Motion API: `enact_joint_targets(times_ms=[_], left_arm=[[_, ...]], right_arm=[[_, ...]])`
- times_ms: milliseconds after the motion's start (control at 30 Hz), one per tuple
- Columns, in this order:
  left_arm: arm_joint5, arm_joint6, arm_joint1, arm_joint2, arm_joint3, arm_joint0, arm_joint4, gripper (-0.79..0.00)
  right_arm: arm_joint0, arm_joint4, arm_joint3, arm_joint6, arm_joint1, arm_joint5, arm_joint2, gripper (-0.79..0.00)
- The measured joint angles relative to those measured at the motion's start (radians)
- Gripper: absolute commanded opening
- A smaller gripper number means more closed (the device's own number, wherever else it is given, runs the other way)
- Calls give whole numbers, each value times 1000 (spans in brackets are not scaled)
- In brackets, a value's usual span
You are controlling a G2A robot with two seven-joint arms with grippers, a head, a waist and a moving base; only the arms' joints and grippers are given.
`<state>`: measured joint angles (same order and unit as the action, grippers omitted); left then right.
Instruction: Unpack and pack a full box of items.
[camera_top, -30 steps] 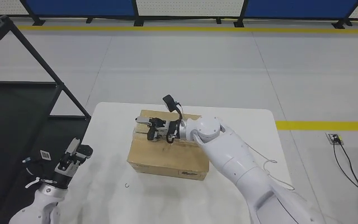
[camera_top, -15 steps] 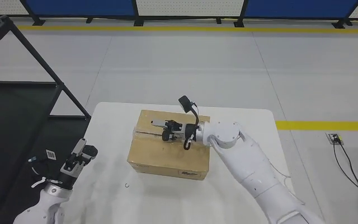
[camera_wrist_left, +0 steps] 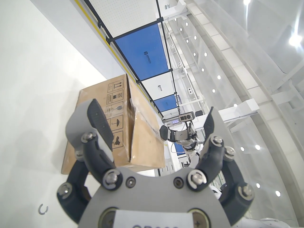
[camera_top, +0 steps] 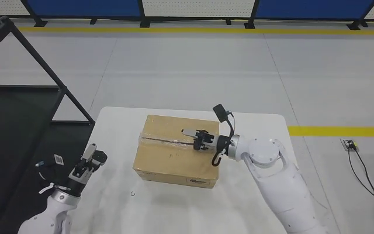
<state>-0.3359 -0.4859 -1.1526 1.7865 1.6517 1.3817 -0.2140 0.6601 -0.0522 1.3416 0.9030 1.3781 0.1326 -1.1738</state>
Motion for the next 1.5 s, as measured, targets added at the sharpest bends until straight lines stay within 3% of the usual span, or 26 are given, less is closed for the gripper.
enact_joint_targets(times_ms=[333,933,1500], left_arm=[[8,8,3,-8,0,-13,11,0],[17,14,5,-57,-14,-54,44,0],[41,29,6,-98,-15,-77,79,0]], right_arm=[[-16,9,-81,24,-15,-19,-33,0],[106,47,7,99,-69,-68,-174,0],[131,107,-16,137,-94,-105,-192,0]])
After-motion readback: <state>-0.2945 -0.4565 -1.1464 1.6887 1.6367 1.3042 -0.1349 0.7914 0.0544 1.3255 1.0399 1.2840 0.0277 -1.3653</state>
